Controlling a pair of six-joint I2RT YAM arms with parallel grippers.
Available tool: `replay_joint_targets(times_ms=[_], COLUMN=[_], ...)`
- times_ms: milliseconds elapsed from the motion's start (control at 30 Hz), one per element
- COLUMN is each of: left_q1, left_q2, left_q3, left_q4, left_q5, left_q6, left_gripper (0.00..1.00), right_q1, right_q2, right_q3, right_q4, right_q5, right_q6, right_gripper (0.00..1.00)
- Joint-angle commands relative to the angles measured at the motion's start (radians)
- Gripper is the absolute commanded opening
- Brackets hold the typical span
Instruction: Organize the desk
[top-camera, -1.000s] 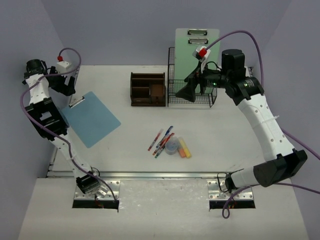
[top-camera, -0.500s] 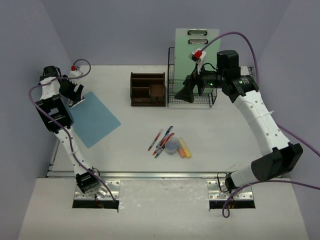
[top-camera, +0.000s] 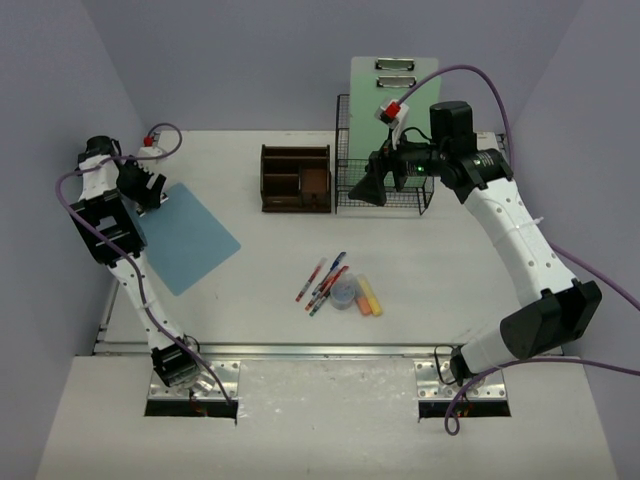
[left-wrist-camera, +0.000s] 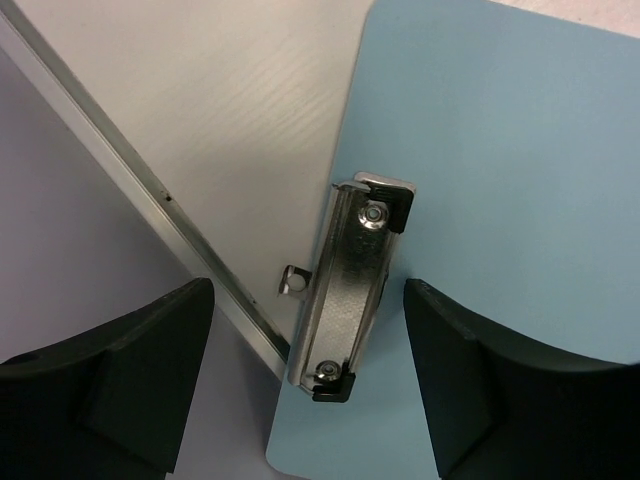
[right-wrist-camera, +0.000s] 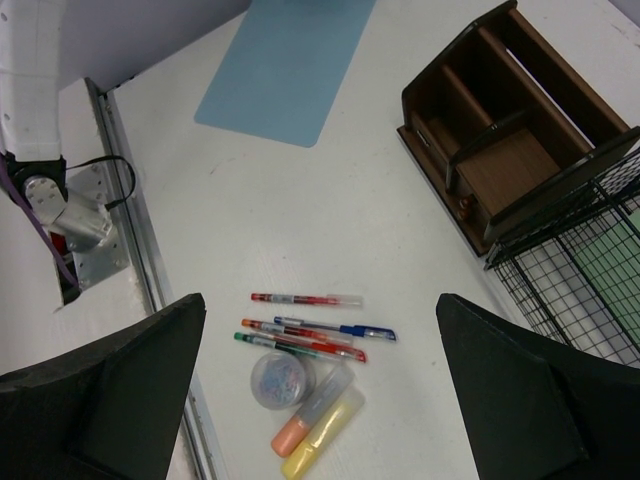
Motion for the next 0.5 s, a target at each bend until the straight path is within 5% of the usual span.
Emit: replay_joint_targets(times_ms=[0,133,400,467], left_q1=[0.012,0.006,-0.01,-0.013], left_q2=[0.033,0.064,0.111,0.113], left_q3=[-0.012,-0.001,0.015,0.012], left_q4=[-0.046,-0.064,-0.084,-0.096], left_q5=[0.043,0.043,0.055,0.058], left_q6=[0.036,0.033,0.02,0.023], left_gripper=[0.7,0.66,0.4,0.28], right_q1=[0.003,0.003,0.003,0.003], right_q2=[0.003,0.005,0.002,0.001], right_q3=[0.006,0.02,0.034,0.039], right_q4=[0.008,0.007,-0.002,-0.006], right_q5=[-0.011,-0.009,-0.003,-0.004], right_q6=[-0.013,-0.013,-0.019,-0.019], right_gripper=[0.99,0.99,0.99,0.98])
